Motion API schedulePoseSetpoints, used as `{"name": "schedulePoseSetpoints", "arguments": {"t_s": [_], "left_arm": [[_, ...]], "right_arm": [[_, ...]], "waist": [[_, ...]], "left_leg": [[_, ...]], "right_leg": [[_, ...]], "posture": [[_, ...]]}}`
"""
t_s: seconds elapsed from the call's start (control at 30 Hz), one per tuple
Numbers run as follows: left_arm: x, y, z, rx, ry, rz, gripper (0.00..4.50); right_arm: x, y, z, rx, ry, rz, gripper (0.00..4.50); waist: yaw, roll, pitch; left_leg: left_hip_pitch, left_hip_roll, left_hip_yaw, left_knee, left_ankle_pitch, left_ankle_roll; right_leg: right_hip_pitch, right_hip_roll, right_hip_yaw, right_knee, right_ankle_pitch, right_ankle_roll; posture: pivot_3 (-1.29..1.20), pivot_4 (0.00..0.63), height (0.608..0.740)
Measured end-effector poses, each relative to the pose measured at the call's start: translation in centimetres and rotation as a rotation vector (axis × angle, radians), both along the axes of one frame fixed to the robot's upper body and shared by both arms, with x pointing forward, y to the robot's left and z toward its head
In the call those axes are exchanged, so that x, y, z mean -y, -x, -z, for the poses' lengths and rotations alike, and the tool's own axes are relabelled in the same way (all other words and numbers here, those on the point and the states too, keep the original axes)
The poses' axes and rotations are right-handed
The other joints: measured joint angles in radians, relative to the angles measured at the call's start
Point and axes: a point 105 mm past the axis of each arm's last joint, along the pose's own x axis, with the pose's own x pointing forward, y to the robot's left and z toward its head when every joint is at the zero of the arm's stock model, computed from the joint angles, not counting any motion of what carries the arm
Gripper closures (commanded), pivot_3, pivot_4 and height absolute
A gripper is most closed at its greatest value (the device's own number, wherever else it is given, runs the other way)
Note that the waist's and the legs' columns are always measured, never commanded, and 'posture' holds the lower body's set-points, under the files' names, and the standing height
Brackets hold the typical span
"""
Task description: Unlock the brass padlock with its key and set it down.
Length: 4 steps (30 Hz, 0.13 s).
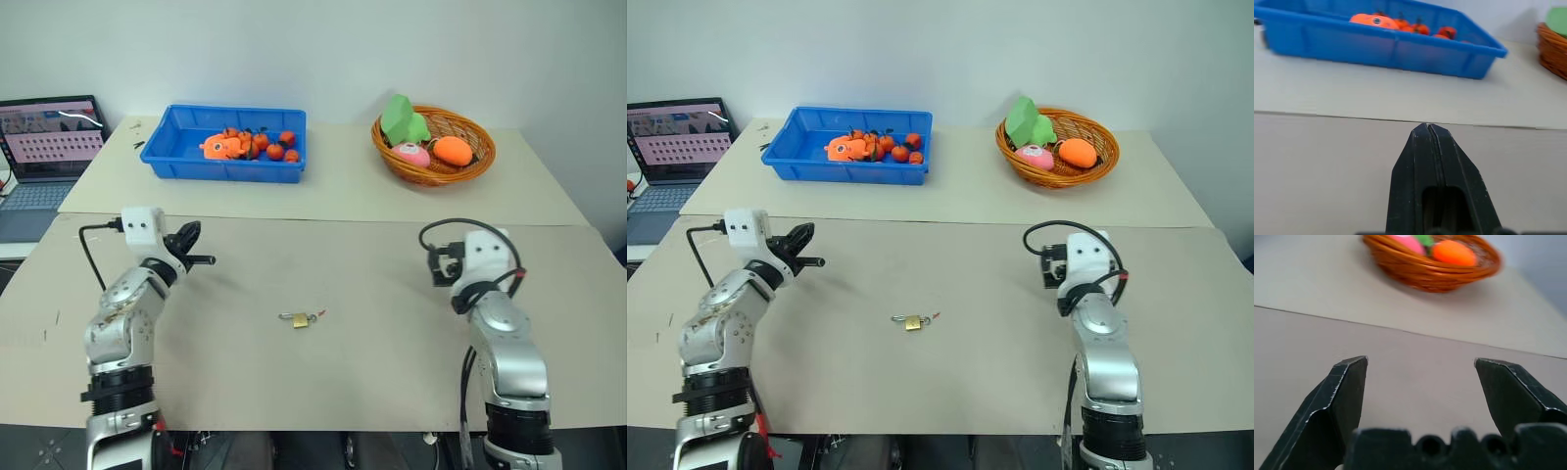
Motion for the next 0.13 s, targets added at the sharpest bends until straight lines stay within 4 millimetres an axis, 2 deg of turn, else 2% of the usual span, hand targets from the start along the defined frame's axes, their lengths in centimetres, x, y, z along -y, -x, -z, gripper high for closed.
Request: {"name": "schedulePoseSetpoints", "arguments": {"t_s": [0.13], "left_arm": [[-1.9, 0.0, -0.1, 0.025, -0.009, -0.120, 4.50]], "right_arm": [[2.2, 0.9, 2.2, -0.069, 0.014, 0.108, 0.37]], "waist": [[-0.005, 0.000, 0.000]], "left_leg": [[0.001, 0.000, 0.001, 0.000, 0.000, 0.000]], "right_leg": [[0.001, 0.000, 0.000, 0.000, 0.000, 0.000]], "posture": [[0.00, 0.150, 0.740]]}}
